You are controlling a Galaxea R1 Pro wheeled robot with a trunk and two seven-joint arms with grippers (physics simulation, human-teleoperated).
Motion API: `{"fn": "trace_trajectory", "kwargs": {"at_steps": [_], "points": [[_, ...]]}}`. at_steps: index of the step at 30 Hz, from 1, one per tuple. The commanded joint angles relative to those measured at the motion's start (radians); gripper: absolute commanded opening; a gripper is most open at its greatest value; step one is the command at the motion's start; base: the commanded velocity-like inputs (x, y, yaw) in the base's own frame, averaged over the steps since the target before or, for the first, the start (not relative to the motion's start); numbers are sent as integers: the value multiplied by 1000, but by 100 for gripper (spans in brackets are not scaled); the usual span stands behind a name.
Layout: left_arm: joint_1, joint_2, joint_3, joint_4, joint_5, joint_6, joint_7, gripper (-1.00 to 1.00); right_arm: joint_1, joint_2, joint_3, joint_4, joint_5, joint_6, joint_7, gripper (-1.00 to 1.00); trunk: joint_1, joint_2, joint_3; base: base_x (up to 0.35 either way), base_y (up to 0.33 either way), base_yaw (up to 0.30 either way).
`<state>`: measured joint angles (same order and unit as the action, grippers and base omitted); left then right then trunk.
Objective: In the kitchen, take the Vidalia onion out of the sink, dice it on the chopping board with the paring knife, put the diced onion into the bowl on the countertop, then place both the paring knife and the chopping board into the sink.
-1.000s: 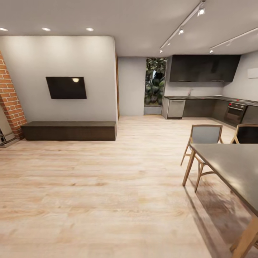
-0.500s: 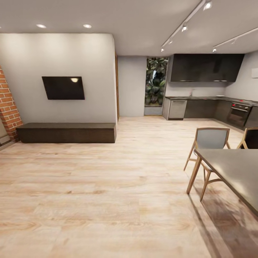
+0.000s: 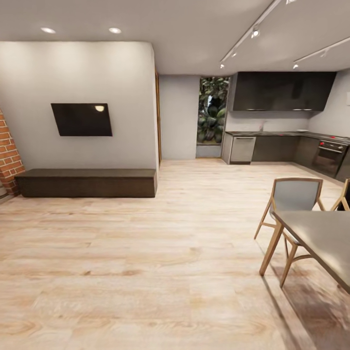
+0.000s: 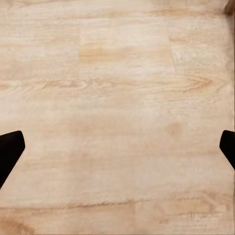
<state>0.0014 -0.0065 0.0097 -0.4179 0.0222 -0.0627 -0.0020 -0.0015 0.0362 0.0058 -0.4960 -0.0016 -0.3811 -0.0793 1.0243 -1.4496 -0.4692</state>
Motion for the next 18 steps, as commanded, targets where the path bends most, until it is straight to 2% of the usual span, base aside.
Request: {"fn": "trace_trajectory", "kwargs": {"at_steps": [1, 18], "points": [[0, 0, 1, -2, 2, -2, 0, 100, 0, 0, 1, -3, 0, -2, -6, 100, 1, 0, -1, 346, 0, 0], [0, 4, 1, -8, 4, -5, -4, 100, 0, -1, 0, 12, -6, -2, -12, 100, 1, 0, -1, 346, 0, -10]]}}
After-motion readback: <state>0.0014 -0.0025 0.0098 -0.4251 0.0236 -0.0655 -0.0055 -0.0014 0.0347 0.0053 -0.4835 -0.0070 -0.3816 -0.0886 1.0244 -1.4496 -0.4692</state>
